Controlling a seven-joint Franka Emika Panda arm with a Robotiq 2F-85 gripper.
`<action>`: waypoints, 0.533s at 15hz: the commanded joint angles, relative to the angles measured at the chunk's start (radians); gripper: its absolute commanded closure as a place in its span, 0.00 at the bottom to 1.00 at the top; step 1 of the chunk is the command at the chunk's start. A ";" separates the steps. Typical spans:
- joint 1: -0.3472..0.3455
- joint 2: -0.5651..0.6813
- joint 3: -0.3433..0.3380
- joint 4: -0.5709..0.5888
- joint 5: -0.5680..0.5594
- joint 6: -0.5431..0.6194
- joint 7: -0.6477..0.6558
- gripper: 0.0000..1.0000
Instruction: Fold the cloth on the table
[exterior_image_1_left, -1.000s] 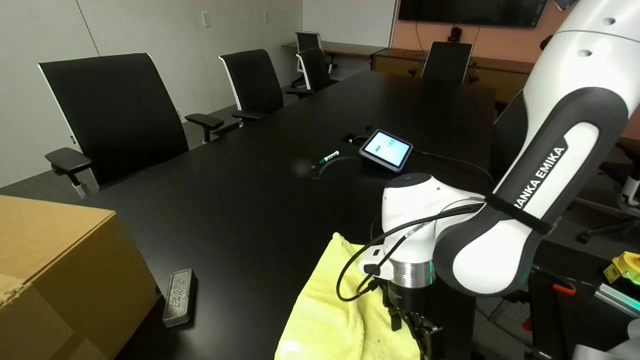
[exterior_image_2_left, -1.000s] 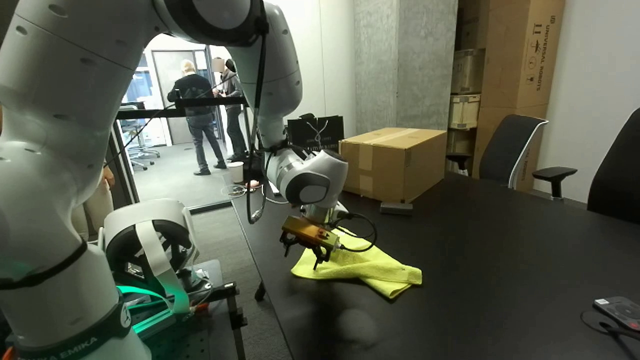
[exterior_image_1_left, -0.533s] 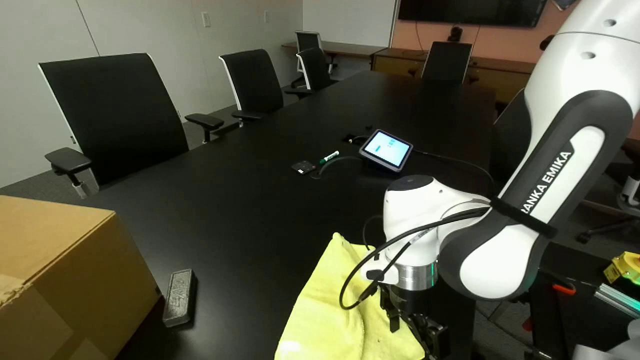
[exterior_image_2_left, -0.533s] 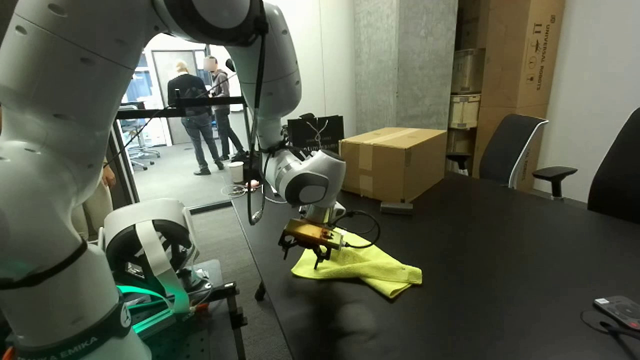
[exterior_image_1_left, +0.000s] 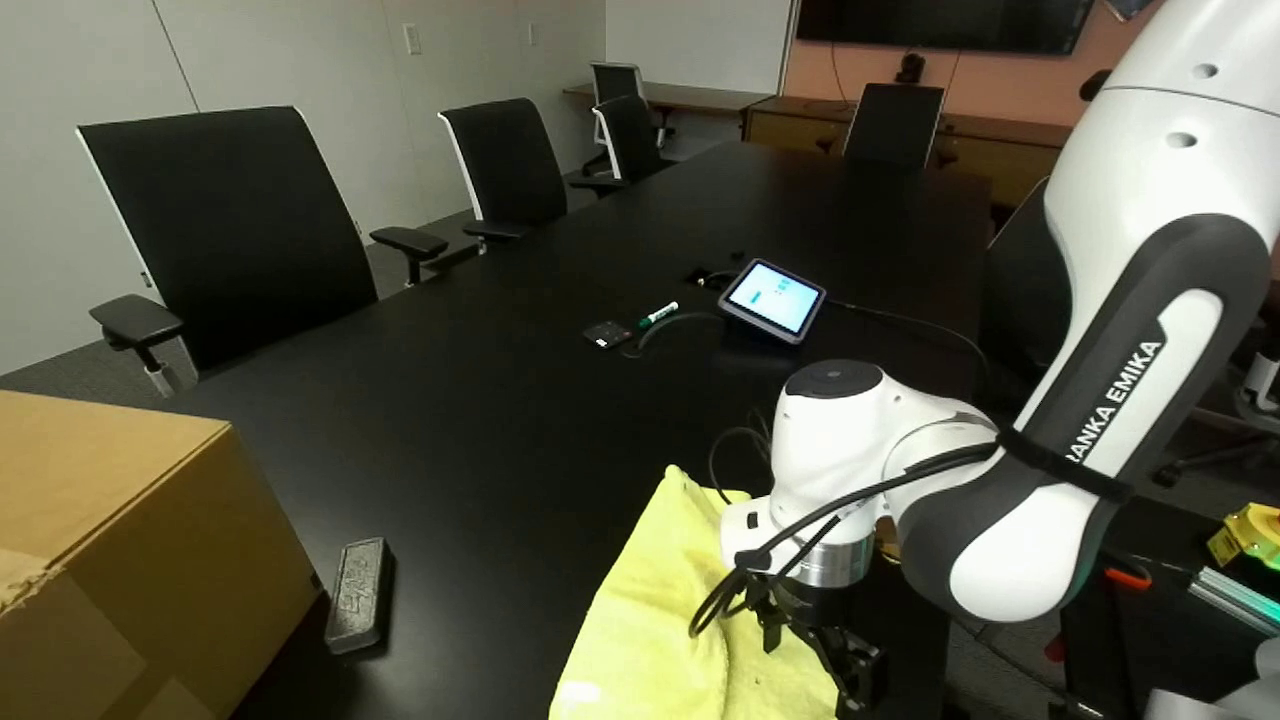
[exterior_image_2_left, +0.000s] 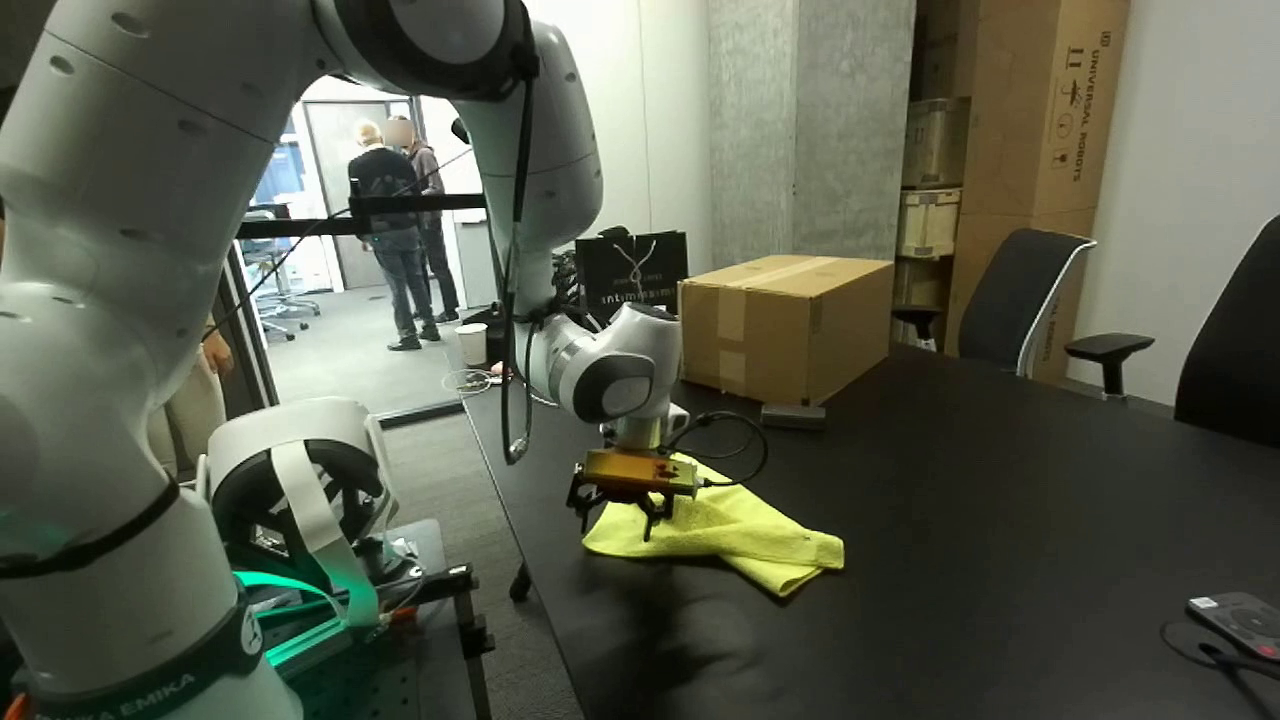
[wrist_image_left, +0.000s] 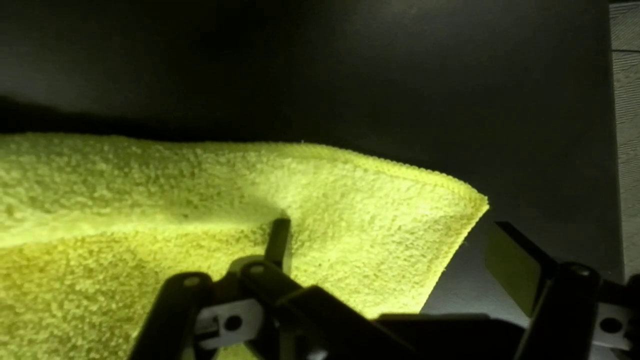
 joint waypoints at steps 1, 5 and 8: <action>0.009 0.007 -0.009 -0.016 -0.037 0.024 -0.006 0.00; 0.002 0.017 0.003 -0.014 -0.034 0.012 -0.016 0.00; -0.003 0.024 0.012 -0.010 -0.021 0.003 -0.012 0.00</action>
